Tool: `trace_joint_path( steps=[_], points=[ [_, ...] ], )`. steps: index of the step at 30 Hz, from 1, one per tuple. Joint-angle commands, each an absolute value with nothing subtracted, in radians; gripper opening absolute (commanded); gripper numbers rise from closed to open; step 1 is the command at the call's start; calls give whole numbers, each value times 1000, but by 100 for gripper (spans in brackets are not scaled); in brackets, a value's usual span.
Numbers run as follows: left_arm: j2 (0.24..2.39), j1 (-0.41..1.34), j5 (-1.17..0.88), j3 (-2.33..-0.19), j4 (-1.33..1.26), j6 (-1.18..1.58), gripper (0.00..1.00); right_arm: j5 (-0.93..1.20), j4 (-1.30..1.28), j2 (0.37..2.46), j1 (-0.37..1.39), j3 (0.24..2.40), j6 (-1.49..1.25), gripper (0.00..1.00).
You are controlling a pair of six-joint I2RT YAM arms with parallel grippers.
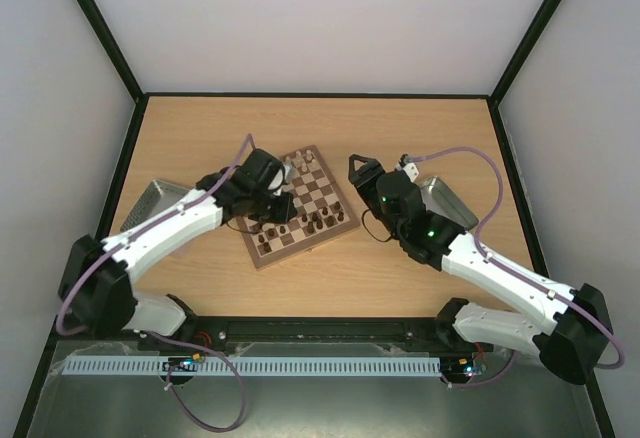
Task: Set up the chess pieces on the board
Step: Place the chess piece on the chessboard.
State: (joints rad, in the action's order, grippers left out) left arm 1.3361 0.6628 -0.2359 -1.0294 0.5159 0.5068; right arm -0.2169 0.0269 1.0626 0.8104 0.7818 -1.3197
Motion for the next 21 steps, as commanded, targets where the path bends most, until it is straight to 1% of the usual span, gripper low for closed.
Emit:
trace_joint_path(
  steps=[1,5,10,15,21],
  points=[
    [1468,666,-233,-1136,756,441,2,-389,-59,1032,801,770,-1179,63],
    [1598,672,-198,-1222,810,434,2,-422,-57,1031,799,765,-1146,63],
    [1707,681,-200,-1284,828,424,4,-440,-54,1031,795,759,-1122,63],
    [1764,681,-205,-1303,839,414,4,-455,-57,1024,794,755,-1107,63],
    [1797,683,-199,-1293,822,415,8,-469,-57,1019,793,753,-1097,63]
  ],
)
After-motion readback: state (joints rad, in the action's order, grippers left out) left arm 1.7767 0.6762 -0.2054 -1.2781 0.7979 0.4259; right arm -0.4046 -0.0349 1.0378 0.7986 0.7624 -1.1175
